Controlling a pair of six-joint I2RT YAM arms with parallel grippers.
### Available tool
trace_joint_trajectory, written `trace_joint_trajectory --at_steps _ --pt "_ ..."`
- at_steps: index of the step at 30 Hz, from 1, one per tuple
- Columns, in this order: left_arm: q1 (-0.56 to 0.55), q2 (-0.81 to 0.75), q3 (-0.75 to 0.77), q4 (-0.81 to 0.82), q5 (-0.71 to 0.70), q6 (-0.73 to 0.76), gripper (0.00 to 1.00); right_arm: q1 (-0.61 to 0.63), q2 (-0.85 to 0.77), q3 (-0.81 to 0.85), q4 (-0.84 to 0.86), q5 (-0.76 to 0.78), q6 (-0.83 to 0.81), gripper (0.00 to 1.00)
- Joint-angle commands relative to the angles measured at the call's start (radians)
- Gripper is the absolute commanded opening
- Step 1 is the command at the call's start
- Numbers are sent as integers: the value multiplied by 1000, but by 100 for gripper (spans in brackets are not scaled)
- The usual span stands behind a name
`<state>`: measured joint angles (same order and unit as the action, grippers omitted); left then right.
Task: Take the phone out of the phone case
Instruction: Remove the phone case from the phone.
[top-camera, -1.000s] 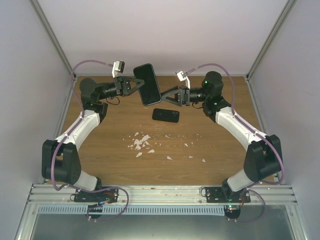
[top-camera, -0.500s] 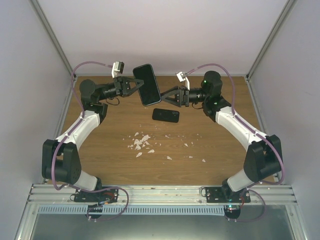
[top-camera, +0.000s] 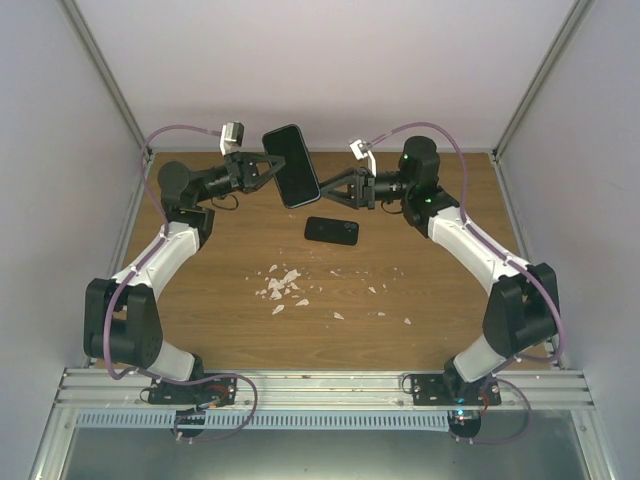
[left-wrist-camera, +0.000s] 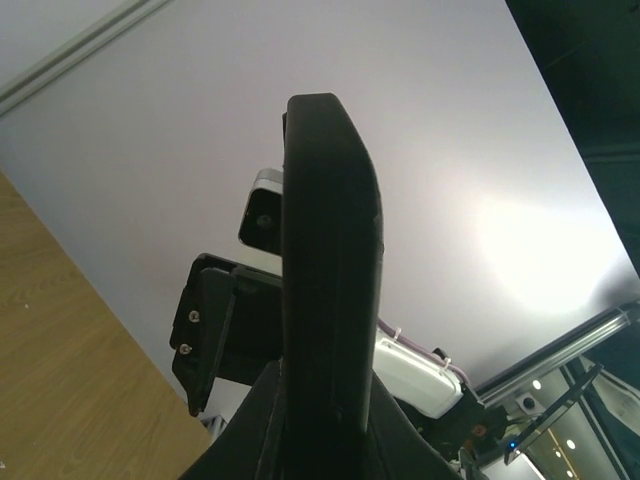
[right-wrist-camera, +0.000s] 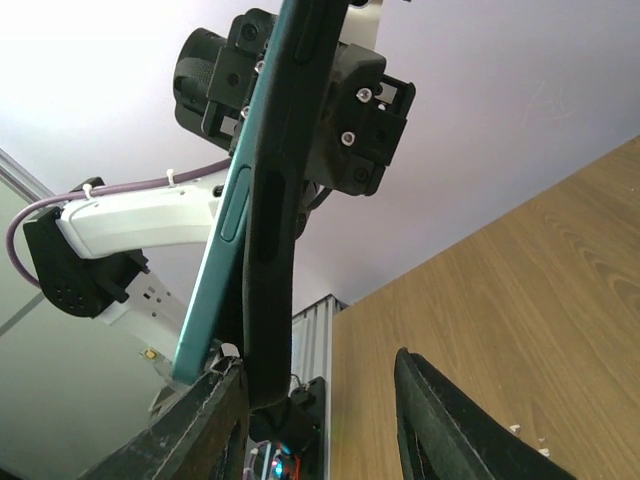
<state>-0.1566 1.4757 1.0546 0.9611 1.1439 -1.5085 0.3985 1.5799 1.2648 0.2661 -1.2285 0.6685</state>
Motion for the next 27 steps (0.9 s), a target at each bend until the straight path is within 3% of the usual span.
trace_joint_trajectory --at_steps 1,7,16,22,27 --pt "-49 -52 22 168 5 -52 0 20 65 16 -73 130 -41 40" --pt "-57 -43 7 188 5 -49 0 40 73 36 -77 123 -47 40" --pt "-100 -38 -20 112 18 55 0 82 99 76 65 41 88 40" --pt "-123 -64 -13 -105 11 271 0 82 92 75 137 29 166 39" --pt "-144 -61 25 -299 2 429 0 82 86 57 182 21 207 22"
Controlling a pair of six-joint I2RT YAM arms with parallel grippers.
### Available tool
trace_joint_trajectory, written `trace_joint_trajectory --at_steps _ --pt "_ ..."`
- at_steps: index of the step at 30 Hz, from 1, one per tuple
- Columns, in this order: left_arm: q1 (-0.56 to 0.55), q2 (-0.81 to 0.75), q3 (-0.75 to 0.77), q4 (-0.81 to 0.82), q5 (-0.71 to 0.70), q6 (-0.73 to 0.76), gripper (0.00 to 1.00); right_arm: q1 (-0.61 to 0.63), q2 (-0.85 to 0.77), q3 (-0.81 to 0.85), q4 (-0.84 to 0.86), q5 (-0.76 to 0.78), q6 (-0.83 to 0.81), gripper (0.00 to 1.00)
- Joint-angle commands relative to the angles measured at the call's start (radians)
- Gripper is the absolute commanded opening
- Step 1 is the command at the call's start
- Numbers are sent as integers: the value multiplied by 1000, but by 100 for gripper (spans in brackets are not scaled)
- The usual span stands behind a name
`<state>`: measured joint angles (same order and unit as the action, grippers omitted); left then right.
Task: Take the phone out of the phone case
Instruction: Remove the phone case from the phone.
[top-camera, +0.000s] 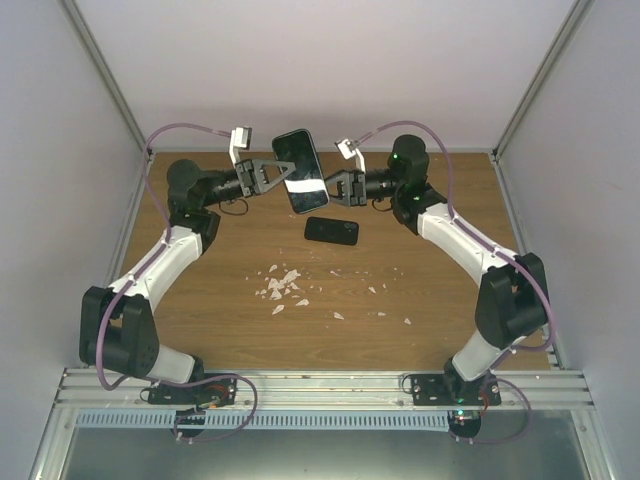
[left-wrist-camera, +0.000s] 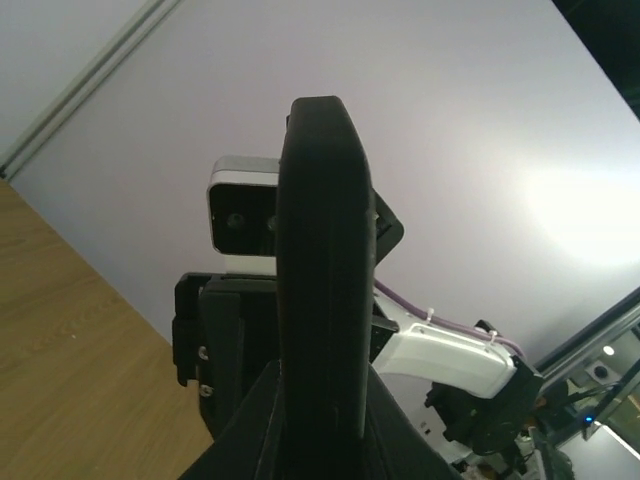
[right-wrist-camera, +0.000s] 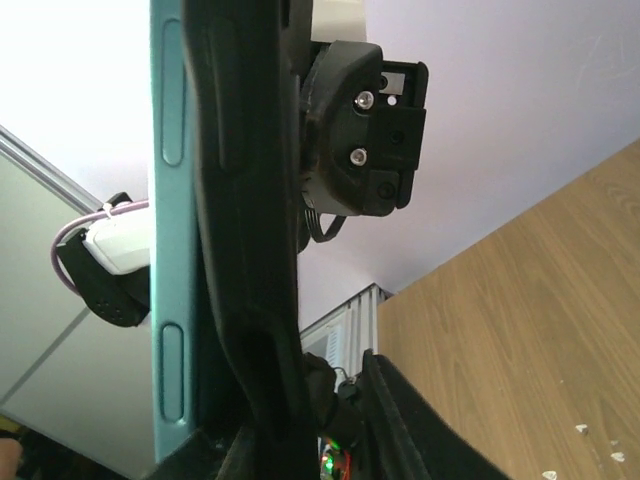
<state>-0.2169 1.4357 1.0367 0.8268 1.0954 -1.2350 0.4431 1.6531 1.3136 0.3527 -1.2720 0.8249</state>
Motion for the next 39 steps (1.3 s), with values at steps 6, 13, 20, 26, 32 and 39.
trace_joint_trajectory --at_steps 6,13,20,26,32,39 --pt "-66 9 176 -576 -38 444 0 34 5 -10 72 88 55 2" --pt "-45 45 279 -790 -125 597 36 5 13 -27 118 113 132 1" --pt "-20 58 378 -938 -234 745 67 -47 5 -93 221 156 260 1" --pt "-26 55 467 -1085 -422 950 81 -107 5 -141 219 229 328 1" --pt "-130 92 575 -1264 -622 1194 83 -144 20 -168 177 280 362 1" --pt "-397 83 557 -1261 -961 1631 85 -159 6 -226 189 310 429 0"
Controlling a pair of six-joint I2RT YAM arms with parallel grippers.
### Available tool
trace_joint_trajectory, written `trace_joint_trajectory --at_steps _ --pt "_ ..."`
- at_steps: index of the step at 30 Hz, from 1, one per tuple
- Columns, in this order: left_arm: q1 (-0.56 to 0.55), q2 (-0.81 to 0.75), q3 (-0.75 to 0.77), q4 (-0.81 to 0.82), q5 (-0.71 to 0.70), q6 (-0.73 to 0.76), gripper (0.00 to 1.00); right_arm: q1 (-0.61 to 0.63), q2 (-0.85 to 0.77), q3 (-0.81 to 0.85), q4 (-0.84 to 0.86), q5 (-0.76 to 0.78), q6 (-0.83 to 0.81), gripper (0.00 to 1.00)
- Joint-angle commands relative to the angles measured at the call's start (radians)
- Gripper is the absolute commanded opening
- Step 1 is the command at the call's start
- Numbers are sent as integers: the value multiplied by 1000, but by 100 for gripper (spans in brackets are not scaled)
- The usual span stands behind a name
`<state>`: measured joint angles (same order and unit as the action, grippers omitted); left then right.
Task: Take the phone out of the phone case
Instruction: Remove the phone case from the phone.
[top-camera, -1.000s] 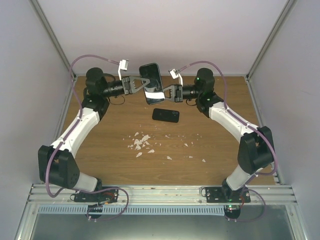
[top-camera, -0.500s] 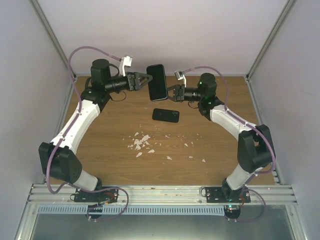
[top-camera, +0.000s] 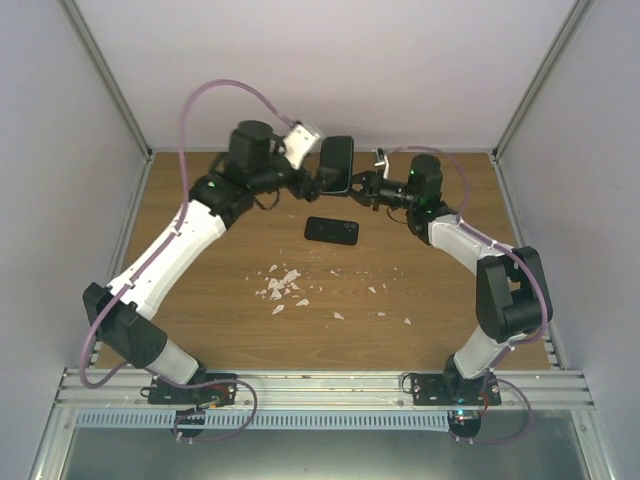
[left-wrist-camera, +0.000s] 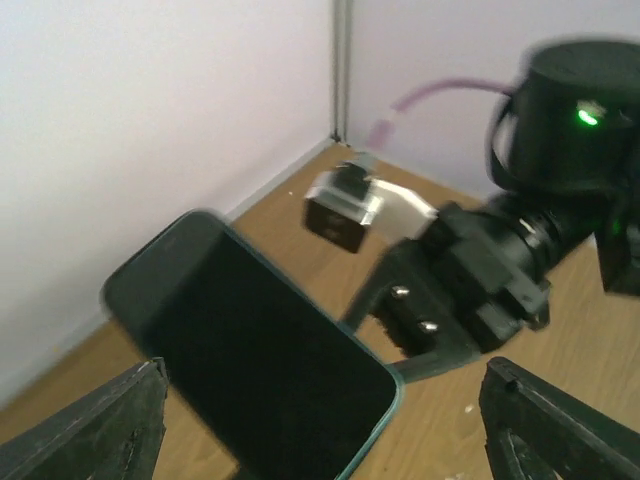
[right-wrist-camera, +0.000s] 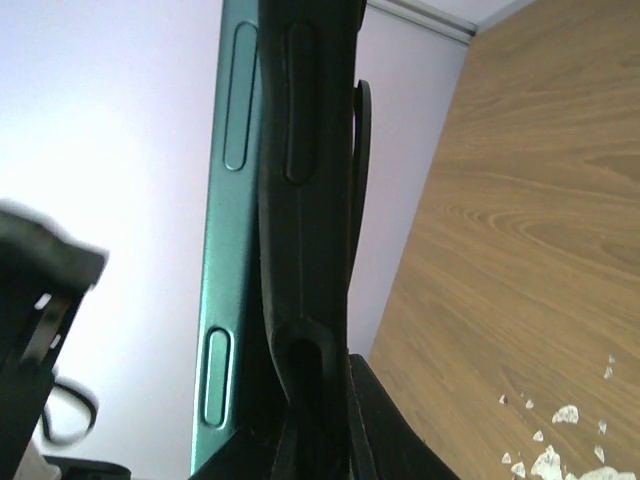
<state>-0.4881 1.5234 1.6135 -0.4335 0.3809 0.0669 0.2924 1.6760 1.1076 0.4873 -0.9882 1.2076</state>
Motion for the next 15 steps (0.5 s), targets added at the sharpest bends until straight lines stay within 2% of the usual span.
trace_joint_trajectory --at_steps 1,4,7,10,15 --pt "-164 -15 -43 21 -291 395 85 -9 -19 -25 57 29 54 0" --pt "-245 -18 -93 59 -396 558 84 -10 -26 -29 58 30 68 0" --pt "-279 -7 -115 72 -429 653 83 -9 -31 -31 61 28 73 0" --pt "-291 11 -122 86 -446 699 80 -9 -35 -34 61 30 73 1" --pt "-291 27 -147 150 -487 722 71 -10 -44 -44 61 30 65 0"
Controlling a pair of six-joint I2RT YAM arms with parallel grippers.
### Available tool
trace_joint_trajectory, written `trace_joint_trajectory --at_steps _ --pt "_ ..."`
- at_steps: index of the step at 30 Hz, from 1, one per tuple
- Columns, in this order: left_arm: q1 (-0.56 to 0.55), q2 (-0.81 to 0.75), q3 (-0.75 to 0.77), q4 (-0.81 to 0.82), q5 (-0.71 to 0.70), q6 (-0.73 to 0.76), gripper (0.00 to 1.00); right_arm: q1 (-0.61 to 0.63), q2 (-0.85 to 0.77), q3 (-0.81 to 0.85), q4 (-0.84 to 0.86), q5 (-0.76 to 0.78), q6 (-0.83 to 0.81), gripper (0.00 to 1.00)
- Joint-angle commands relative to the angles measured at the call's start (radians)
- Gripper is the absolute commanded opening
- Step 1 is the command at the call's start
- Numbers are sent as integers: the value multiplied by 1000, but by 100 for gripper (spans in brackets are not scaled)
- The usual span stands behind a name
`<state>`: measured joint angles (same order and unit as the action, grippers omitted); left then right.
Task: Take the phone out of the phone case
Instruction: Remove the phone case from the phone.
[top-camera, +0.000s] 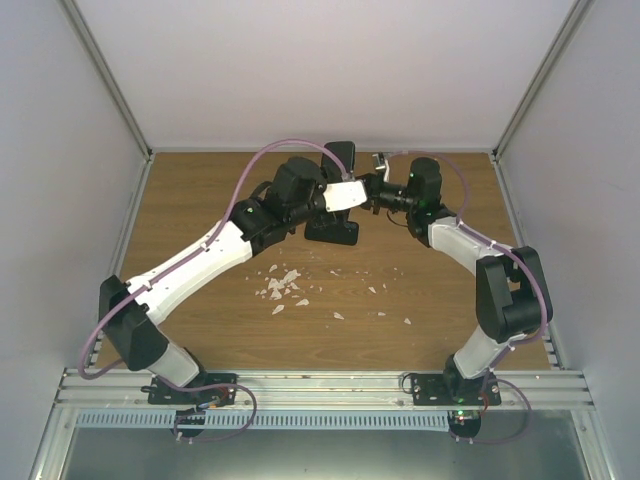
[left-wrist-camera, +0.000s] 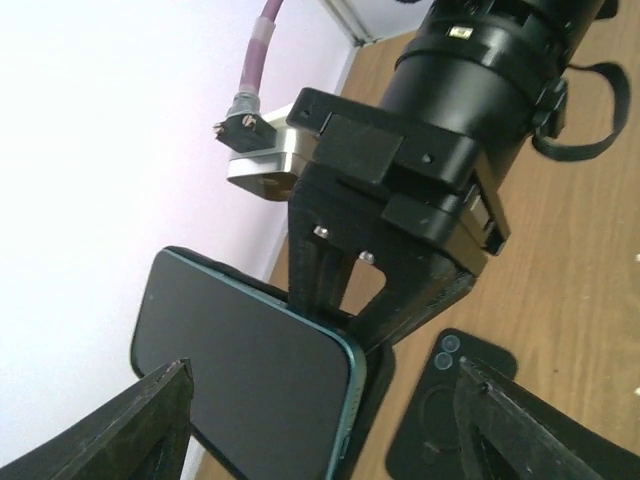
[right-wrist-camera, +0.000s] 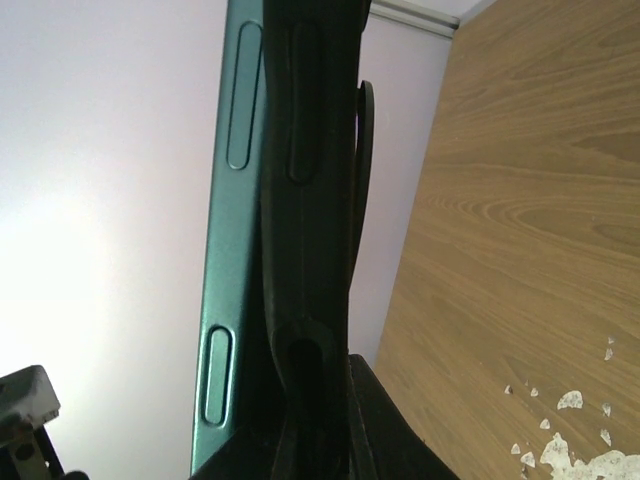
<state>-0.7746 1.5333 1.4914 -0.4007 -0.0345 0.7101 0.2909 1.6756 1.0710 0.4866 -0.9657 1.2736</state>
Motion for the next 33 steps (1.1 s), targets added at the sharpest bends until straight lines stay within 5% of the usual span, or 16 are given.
trace_joint_trajectory --at_steps 1,19,33 --pt "-4 19 -31 127 -78 80 69 -8 -47 -9 61 8 -2 0" --pt "-7 67 -88 230 -189 205 53 0 -55 -15 89 -1 29 1" --pt "-46 88 -215 528 -393 391 37 29 -50 -29 114 -2 40 0"
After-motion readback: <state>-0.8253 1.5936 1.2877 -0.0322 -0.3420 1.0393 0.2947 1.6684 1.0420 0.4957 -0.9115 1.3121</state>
